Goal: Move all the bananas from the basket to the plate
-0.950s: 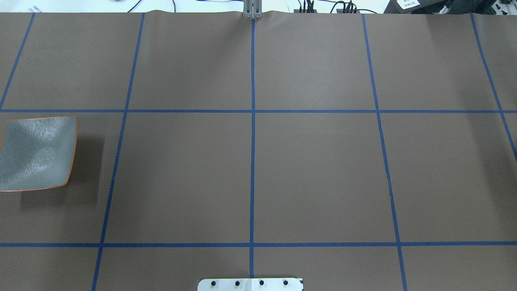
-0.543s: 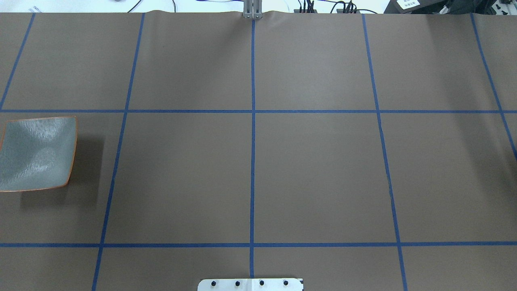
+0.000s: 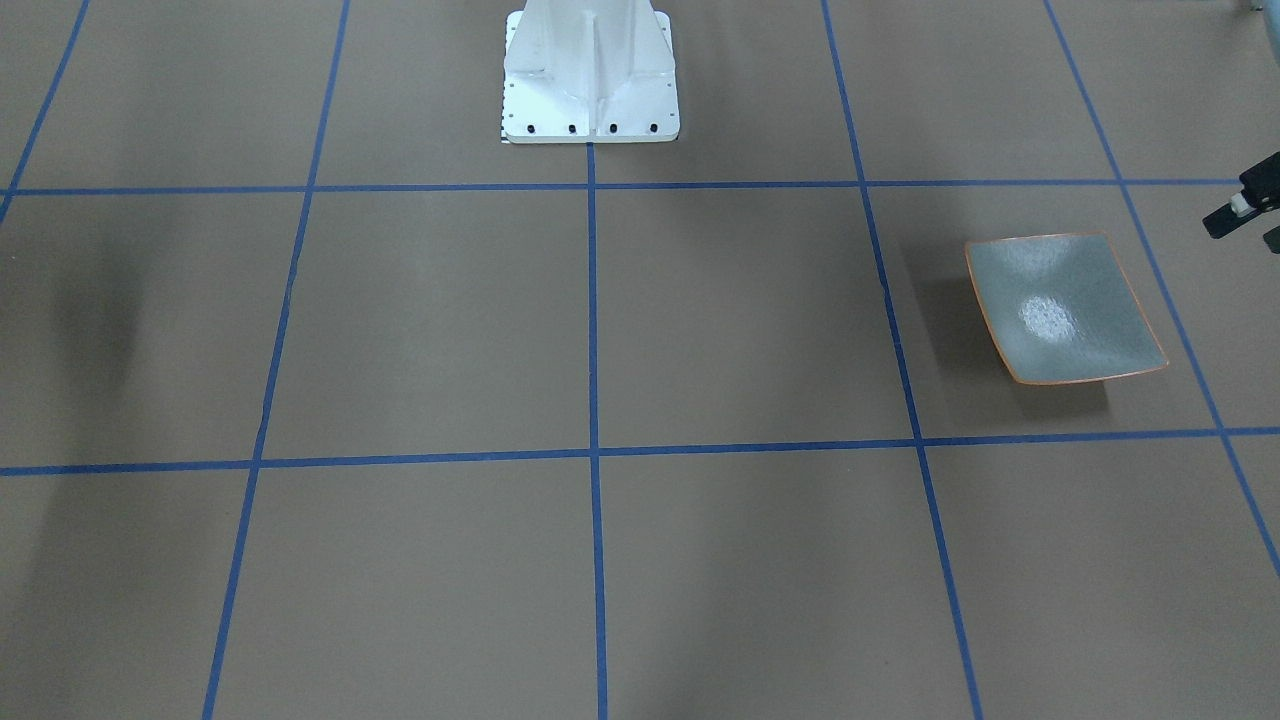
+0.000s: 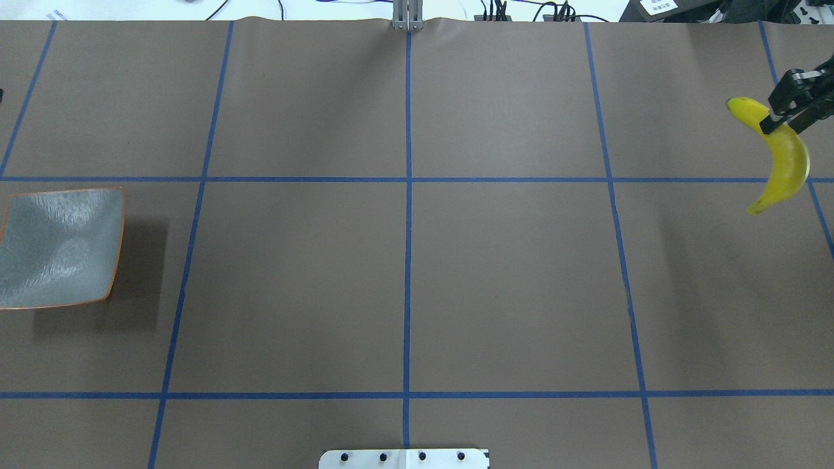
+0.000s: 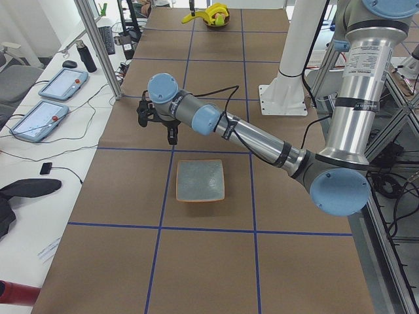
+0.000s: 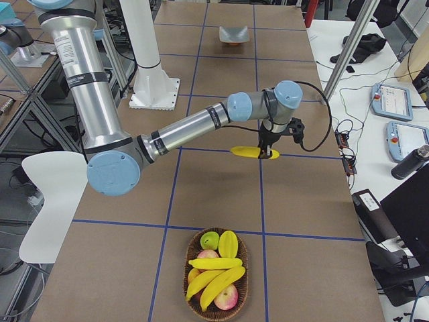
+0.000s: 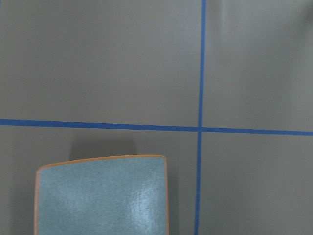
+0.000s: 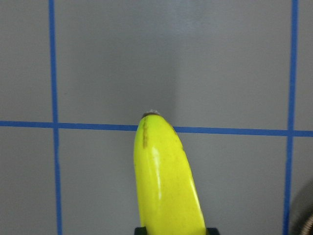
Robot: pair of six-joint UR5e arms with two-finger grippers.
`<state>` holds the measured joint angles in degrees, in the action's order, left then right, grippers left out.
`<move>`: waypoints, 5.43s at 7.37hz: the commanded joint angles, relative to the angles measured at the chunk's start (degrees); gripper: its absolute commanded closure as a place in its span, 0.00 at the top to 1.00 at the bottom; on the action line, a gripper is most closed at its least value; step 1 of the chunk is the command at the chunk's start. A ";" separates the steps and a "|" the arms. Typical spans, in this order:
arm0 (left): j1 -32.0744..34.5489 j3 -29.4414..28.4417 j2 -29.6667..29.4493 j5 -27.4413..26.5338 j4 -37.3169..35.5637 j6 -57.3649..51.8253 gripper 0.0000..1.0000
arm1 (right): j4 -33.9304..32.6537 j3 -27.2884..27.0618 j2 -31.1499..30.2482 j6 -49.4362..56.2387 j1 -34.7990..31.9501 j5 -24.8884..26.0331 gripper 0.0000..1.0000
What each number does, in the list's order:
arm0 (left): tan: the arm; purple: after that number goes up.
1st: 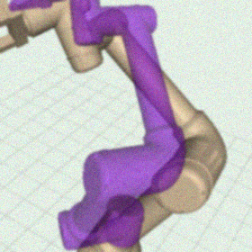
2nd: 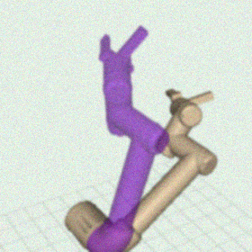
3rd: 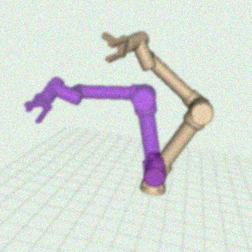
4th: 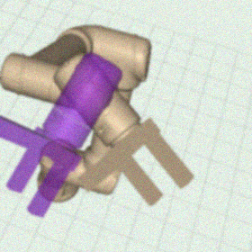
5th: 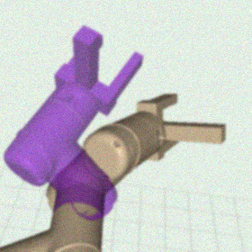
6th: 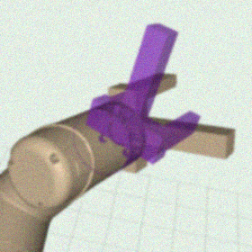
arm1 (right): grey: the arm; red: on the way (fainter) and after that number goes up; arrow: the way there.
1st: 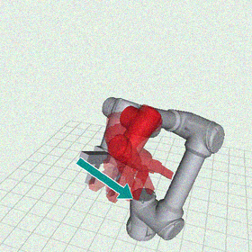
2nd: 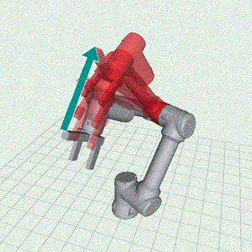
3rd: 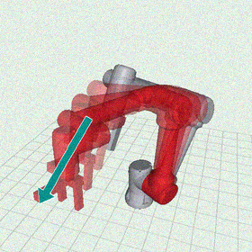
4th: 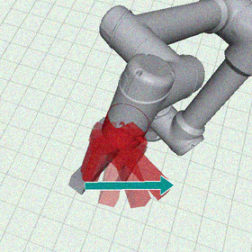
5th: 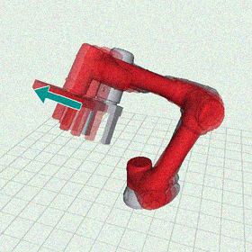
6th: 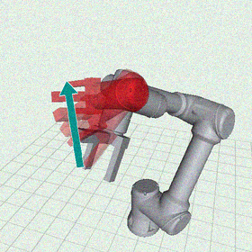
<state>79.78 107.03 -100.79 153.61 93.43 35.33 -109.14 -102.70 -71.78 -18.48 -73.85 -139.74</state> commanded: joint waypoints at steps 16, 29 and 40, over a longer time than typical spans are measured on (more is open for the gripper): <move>-28.26 0.46 -20.13 -6.39 23.38 32.59 1.00 | 10.26 4.00 31.08 -48.67 29.46 7.38 0.00; -36.97 0.46 -23.05 -12.81 27.25 37.35 0.99 | 10.35 7.34 37.59 -53.15 31.75 7.90 0.00; -38.12 0.37 -23.40 -15.36 27.60 37.35 0.68 | 10.44 6.11 37.51 -52.72 31.75 7.02 0.00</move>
<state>41.66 107.33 -124.19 138.32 121.00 72.68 -98.70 -96.46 -34.22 -71.36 -42.10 -132.62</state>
